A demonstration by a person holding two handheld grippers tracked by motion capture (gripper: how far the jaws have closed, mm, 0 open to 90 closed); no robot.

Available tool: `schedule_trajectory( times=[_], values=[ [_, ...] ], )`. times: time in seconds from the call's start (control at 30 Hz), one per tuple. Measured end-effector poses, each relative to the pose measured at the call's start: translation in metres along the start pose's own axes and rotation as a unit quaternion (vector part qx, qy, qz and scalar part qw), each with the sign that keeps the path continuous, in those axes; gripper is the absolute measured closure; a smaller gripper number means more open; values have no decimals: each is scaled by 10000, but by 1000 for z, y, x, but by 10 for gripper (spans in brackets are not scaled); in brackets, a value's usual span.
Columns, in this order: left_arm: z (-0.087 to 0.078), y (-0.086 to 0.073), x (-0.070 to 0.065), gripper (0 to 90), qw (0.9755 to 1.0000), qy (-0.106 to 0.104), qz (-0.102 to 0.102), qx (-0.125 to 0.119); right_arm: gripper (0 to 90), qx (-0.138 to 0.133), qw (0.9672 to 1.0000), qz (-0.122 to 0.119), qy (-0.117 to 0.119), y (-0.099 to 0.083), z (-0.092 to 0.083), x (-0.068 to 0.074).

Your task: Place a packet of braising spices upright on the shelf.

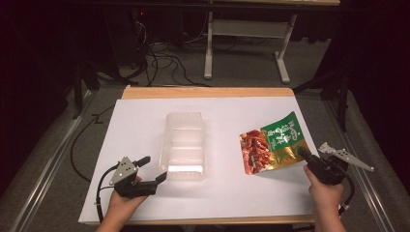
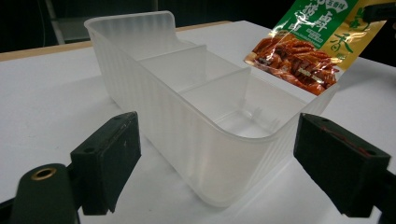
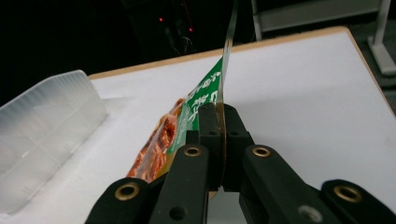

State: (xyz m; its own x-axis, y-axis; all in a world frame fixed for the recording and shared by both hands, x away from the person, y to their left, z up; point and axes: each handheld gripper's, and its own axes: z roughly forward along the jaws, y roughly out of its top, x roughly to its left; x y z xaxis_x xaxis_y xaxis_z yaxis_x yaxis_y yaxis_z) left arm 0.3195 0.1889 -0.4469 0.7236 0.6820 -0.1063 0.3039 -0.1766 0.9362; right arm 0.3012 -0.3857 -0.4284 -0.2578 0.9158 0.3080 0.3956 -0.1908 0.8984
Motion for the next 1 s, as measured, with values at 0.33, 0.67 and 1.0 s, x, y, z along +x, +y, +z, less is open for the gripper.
schedule_trajectory(
  times=[0.33,0.67,1.0],
  values=[
    [0,0,0,154,10000,8,5,-1,900,-431,9983,-209,325,13,-5,26],
    [-1,0,0,155,10000,3,6,-12,900,-802,9941,-549,478,23,-11,52],
    [-1,0,0,155,10000,6,17,-5,900,-1119,9868,-1153,221,33,-24,69]
  ],
)
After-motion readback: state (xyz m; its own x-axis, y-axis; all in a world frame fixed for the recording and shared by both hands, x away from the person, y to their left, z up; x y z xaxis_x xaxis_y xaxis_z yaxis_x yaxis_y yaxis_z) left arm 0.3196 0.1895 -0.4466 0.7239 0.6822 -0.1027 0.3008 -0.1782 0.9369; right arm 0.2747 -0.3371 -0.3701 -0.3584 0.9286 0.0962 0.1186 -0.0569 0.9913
